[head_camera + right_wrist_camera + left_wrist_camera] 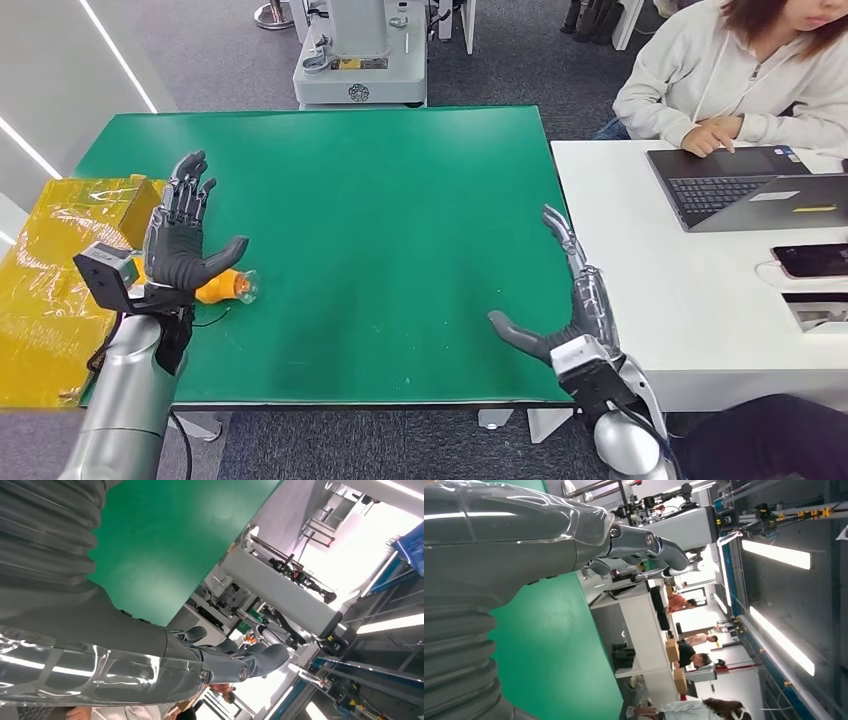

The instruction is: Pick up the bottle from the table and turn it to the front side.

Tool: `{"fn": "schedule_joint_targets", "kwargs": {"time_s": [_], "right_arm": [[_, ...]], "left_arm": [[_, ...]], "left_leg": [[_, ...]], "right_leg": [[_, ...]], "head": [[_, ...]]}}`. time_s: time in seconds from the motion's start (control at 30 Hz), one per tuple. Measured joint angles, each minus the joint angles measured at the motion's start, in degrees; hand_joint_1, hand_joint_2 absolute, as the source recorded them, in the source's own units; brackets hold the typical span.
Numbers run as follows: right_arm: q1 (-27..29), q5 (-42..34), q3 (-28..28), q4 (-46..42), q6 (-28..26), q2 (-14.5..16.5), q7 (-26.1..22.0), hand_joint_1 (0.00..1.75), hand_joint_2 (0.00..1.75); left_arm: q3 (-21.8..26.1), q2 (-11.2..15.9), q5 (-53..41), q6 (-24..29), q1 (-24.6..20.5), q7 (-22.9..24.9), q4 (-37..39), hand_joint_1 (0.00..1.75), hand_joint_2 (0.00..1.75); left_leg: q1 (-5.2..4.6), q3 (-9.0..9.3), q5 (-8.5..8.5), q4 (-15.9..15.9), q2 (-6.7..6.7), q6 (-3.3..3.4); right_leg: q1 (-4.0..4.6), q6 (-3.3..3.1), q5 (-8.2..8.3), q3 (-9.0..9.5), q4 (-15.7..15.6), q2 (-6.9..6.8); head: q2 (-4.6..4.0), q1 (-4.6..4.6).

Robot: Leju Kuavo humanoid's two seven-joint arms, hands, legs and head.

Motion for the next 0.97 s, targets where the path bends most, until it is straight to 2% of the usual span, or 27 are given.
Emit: {"fn": "schedule_joint_targets", "kwargs": {"time_s": [0.23, 0.63, 0.8, 0.97], "right_arm": [[2.6, -0.6, -1.1, -1.1, 0.3, 1.3, -0.4, 0.00, 1.75], [8.5, -2.7, -3.9, -2.6, 0.4, 4.1, -1.5, 0.00, 1.75], [9.9, -3.0, -4.0, -2.7, 0.5, 5.1, -1.7, 0.00, 1.75], [10.7, -2.7, -3.8, -2.6, 0.3, 5.8, -1.8, 0.00, 1.75]], "left_arm": [[0.0, -1.8, 3.7, -0.9, 4.9, -0.7, -1.2, 0.00, 1.75], [-0.6, -9.8, 3.9, -0.3, 16.2, 1.8, -10.6, 0.00, 1.75], [-2.5, -12.4, 3.6, -0.3, 18.8, 3.0, -13.2, 0.00, 1.75], [-4.3, -13.5, 3.8, -0.4, 20.4, 3.5, -14.2, 0.00, 1.75]], "left_leg": [[-0.01, -0.01, -0.03, 0.0, 0.00, 0.02], [-0.02, -0.03, -0.15, 0.0, -0.01, 0.11], [-0.02, -0.04, -0.16, 0.0, 0.00, 0.12], [-0.02, -0.03, -0.16, 0.0, 0.00, 0.12]], "right_leg": [[-0.01, 0.02, -0.02, 0.00, 0.0, -0.01], [-0.02, 0.08, -0.06, 0.00, -0.1, -0.04], [-0.02, 0.08, -0.06, 0.00, -0.1, -0.04], [-0.02, 0.08, -0.06, 0.01, -0.1, -0.04]], "head": [[0.00, 0.00], [0.00, 0.00], [0.00, 0.01], [0.00, 0.00]]}}
